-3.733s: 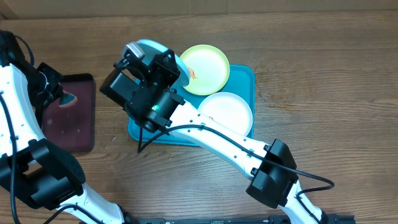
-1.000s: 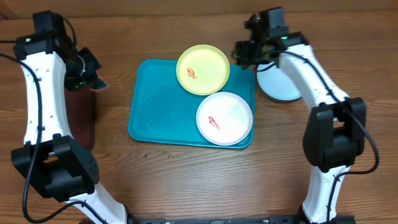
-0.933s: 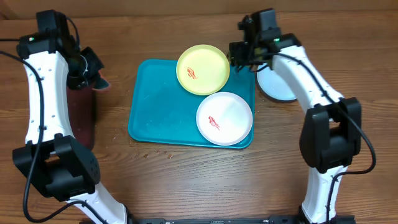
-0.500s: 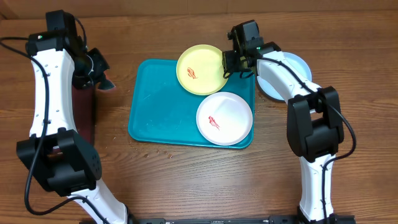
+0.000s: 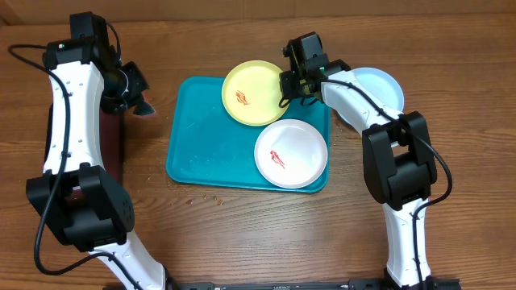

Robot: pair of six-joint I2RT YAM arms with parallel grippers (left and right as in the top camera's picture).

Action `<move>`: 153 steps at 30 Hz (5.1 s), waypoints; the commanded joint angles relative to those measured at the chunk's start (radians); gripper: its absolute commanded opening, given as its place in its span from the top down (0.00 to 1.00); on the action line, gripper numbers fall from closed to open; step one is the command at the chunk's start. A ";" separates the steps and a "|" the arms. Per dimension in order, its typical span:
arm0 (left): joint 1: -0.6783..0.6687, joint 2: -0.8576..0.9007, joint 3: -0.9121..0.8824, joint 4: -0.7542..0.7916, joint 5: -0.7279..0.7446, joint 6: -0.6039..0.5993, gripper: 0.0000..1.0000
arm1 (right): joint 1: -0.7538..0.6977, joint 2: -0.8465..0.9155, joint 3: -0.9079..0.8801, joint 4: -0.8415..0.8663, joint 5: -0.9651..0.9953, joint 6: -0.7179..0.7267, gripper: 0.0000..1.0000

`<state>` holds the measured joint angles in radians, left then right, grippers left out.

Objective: Clean dirty plates on tray and stack at the side
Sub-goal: 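Reach the right gripper to the yellow plate rim and grip it, then dip and rub the sponge in the soapy water with the left gripper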

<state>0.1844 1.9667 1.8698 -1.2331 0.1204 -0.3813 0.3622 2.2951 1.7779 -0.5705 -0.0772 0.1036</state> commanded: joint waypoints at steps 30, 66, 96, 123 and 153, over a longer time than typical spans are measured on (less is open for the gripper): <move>0.030 0.008 -0.023 -0.010 -0.147 -0.072 0.96 | 0.233 0.010 0.002 -0.137 0.016 0.427 0.96; 0.332 0.008 -0.237 0.169 -0.153 -0.066 0.96 | 0.272 0.010 -0.011 -0.097 0.051 0.293 0.96; 0.416 0.008 -0.512 0.525 -0.083 0.023 0.58 | 0.272 0.010 -0.011 -0.101 0.020 0.293 0.96; 0.416 0.006 -0.497 0.468 -0.128 0.023 0.96 | 0.272 0.010 -0.011 -0.104 0.021 0.293 0.95; 0.413 0.008 -0.559 0.625 0.025 0.023 0.52 | 0.272 0.010 -0.011 -0.101 0.021 0.292 0.95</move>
<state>0.5964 1.9717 1.2964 -0.5983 0.1535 -0.3653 0.6346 2.2978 1.7763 -0.6662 -0.0517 0.4065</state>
